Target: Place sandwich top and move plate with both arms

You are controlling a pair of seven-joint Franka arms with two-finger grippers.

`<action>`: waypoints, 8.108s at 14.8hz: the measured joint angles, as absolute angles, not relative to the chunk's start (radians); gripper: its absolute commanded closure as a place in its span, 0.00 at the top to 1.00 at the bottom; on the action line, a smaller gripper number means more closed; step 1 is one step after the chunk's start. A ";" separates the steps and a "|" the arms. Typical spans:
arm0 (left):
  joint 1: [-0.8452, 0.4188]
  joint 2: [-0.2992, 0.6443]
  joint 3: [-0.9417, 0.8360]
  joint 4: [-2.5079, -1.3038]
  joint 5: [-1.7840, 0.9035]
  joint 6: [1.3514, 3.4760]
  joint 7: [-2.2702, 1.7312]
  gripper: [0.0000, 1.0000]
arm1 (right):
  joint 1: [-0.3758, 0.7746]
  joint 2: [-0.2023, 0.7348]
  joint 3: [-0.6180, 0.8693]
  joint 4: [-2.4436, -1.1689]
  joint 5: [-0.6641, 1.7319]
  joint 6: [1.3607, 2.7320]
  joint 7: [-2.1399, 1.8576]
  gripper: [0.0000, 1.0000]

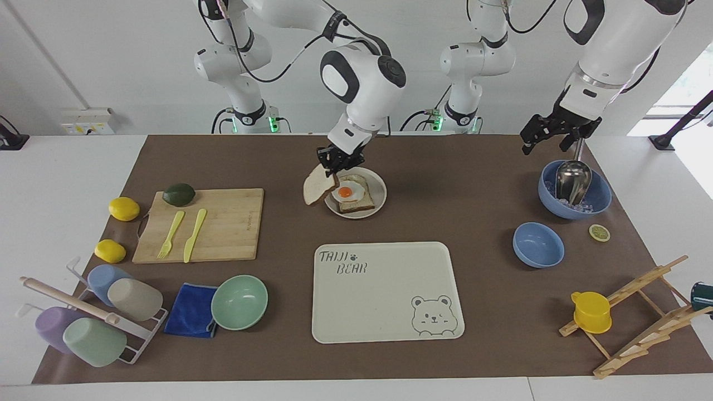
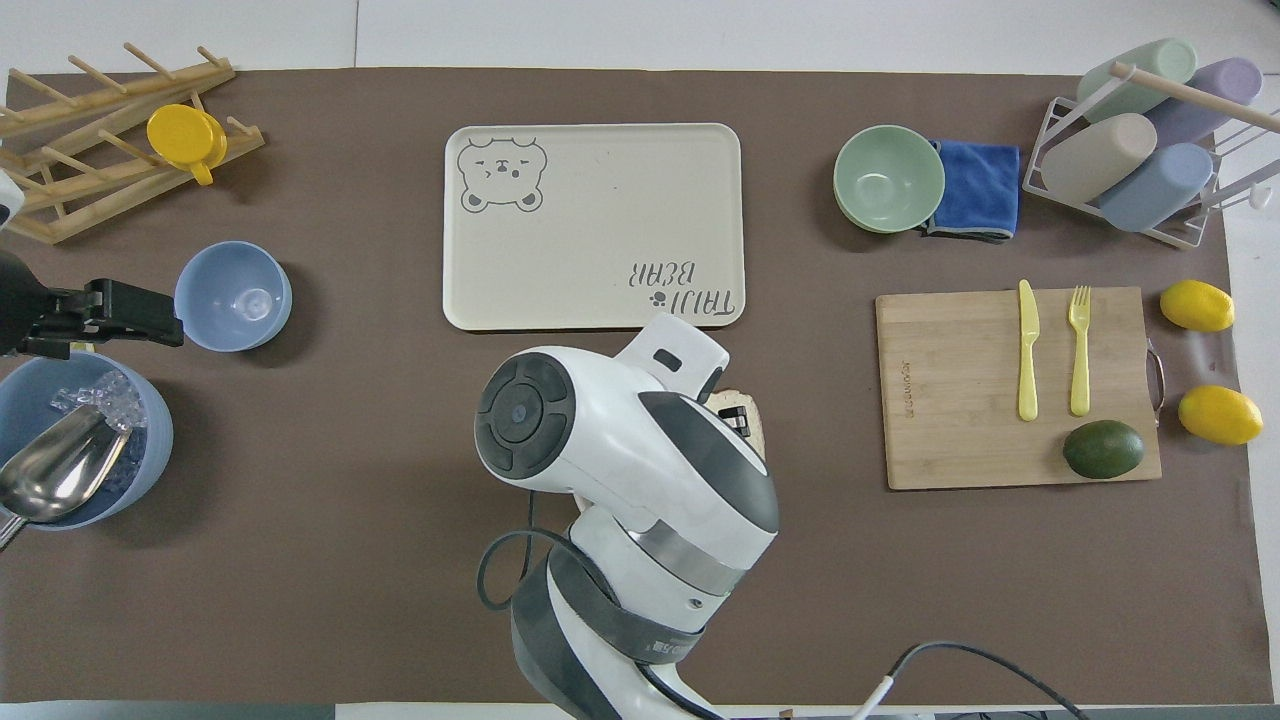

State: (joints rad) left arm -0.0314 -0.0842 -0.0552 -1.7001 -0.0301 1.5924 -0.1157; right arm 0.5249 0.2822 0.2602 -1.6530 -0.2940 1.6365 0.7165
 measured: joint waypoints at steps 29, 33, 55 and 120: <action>-0.011 -0.086 -0.066 -1.725 -0.030 1.629 -0.116 1.00 | 0.434 0.265 0.326 -1.840 -0.255 2.041 0.878 1.00; -0.033 -0.103 -0.076 -1.821 -0.036 1.725 -0.124 1.00 | 0.270 0.181 0.323 -1.725 -0.189 1.856 0.750 1.00; -0.506 0.066 -0.088 -2.235 -0.202 2.338 -0.377 0.81 | 0.063 0.018 -0.094 -1.664 -0.016 1.518 0.016 1.00; -0.305 0.537 -0.070 -1.571 -0.298 2.208 -0.447 1.00 | 0.069 -0.008 -0.128 -1.664 0.033 1.517 0.016 1.00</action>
State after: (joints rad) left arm -0.3045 0.5367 -0.0699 -1.5710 -0.2976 2.2083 -0.4469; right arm 0.0688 -0.0082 -0.1277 -1.6642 0.0334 1.5171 0.0159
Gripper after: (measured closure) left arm 0.700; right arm 0.000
